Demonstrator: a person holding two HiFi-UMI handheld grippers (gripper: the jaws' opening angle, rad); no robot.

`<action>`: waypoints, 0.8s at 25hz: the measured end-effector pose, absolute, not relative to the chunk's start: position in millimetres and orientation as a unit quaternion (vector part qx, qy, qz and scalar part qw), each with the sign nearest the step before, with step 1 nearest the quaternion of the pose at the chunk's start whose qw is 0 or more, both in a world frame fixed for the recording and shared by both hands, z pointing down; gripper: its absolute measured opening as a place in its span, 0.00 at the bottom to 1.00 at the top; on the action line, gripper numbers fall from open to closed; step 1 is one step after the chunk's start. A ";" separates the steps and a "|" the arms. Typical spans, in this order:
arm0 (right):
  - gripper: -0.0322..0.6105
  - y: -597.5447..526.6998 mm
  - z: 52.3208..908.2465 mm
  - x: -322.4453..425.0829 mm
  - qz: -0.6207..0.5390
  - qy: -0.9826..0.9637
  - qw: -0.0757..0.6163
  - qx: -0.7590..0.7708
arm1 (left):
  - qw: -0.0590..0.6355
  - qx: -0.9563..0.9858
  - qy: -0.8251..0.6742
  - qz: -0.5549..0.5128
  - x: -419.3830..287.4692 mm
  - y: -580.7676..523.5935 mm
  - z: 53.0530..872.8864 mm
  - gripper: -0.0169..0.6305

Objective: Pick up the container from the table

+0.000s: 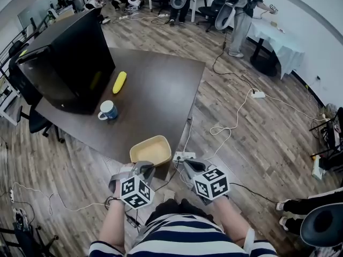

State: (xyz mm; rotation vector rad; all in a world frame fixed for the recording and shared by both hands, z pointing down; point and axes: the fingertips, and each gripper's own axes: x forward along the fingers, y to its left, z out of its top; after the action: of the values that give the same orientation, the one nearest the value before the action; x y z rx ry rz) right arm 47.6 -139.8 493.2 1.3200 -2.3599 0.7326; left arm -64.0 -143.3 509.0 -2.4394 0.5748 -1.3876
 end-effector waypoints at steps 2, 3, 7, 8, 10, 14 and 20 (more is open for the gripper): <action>0.04 -138.6 492.9 46.7 0.256 -0.828 0.168 0.469 | 0.134 -0.843 0.201 -0.481 -68.7 -139.2 510.8 0.03; 0.04 -138.3 492.3 46.2 0.255 -0.828 0.167 0.471 | 0.132 -0.843 0.203 -0.481 -70.9 -137.7 511.2 0.03; 0.04 -138.2 486.7 46.2 0.250 -0.829 0.160 0.475 | 0.131 -0.841 0.208 -0.482 -74.5 -135.4 509.1 0.03; 0.04 -138.6 485.0 46.8 0.249 -0.829 0.158 0.475 | 0.130 -0.841 0.209 -0.482 -74.1 -135.3 507.7 0.03; 0.04 -139.8 482.7 48.0 0.248 -0.829 0.156 0.476 | 0.130 -0.842 0.209 -0.481 -73.1 -135.7 505.4 0.03; 0.04 -137.5 484.8 46.5 0.248 -0.829 0.153 0.478 | 0.127 -0.841 0.209 -0.483 -75.4 -132.5 510.3 0.03; 0.04 -138.7 487.9 44.8 0.250 -0.827 0.151 0.480 | 0.128 -0.839 0.206 -0.488 -77.1 -133.9 515.4 0.03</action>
State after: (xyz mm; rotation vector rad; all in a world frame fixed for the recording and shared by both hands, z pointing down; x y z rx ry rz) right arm 44.8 -138.7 487.9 1.3791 -2.3752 0.7177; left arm -77.1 -133.9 515.4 -2.4396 0.5998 -1.4184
